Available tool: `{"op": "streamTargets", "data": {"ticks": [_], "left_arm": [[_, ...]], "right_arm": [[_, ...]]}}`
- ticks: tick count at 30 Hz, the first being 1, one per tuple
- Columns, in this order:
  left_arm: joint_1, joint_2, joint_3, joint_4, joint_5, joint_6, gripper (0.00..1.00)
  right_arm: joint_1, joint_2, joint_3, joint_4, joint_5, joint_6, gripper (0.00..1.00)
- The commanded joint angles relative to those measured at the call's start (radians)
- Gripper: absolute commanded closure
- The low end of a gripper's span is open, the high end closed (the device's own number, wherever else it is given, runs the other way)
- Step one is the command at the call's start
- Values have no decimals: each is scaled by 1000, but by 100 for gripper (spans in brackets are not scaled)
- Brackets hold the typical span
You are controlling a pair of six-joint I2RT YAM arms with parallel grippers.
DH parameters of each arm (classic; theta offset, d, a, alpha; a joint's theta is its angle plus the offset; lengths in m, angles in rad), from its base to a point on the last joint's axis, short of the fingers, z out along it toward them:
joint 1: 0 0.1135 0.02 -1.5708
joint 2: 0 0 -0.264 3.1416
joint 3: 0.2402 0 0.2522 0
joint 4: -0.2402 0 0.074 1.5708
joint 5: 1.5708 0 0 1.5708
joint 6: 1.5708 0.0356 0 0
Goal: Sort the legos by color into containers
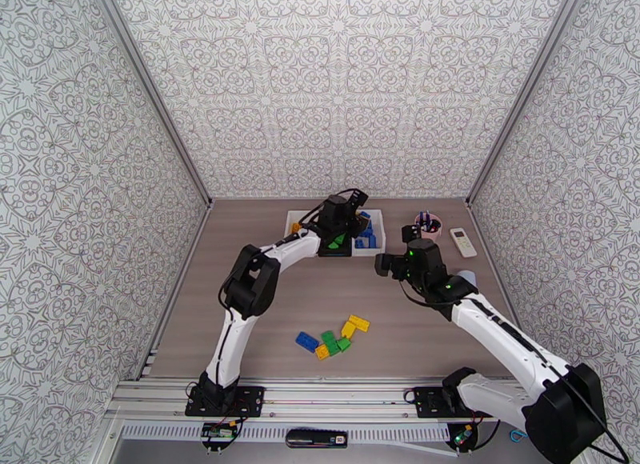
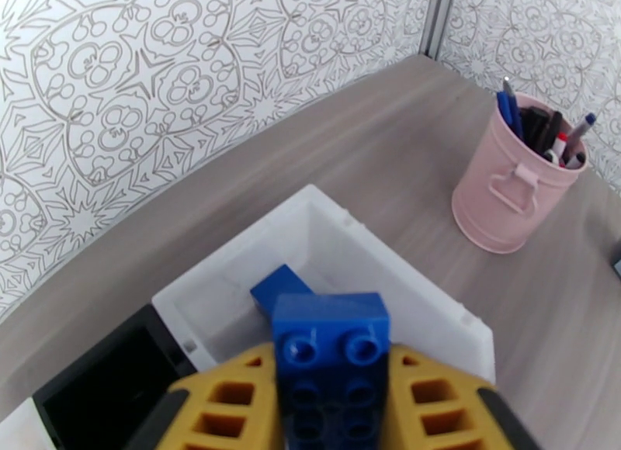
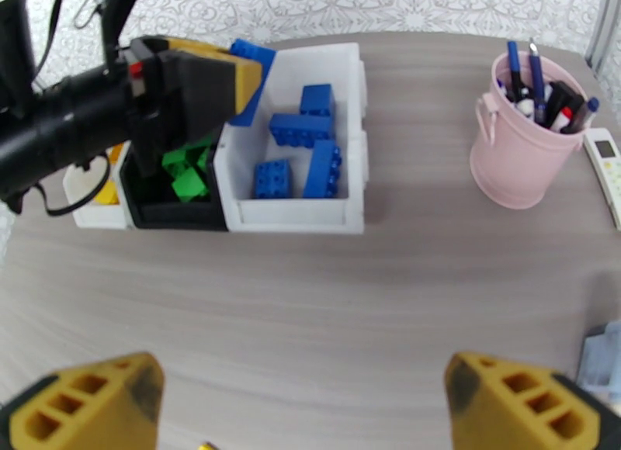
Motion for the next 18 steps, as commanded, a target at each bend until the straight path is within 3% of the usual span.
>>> {"op": "streamTargets", "data": {"ticks": [1, 9, 18], "left_arm": [[11, 62, 99, -63, -11, -16, 75], [20, 143, 250, -120, -3, -11, 69], [21, 50, 161, -109, 23, 24, 39]], "right_arm": [[-8, -19, -21, -24, 14, 17, 0], [-9, -33, -21, -38, 24, 19, 0], [-8, -40, -21, -57, 12, -4, 0]]}}
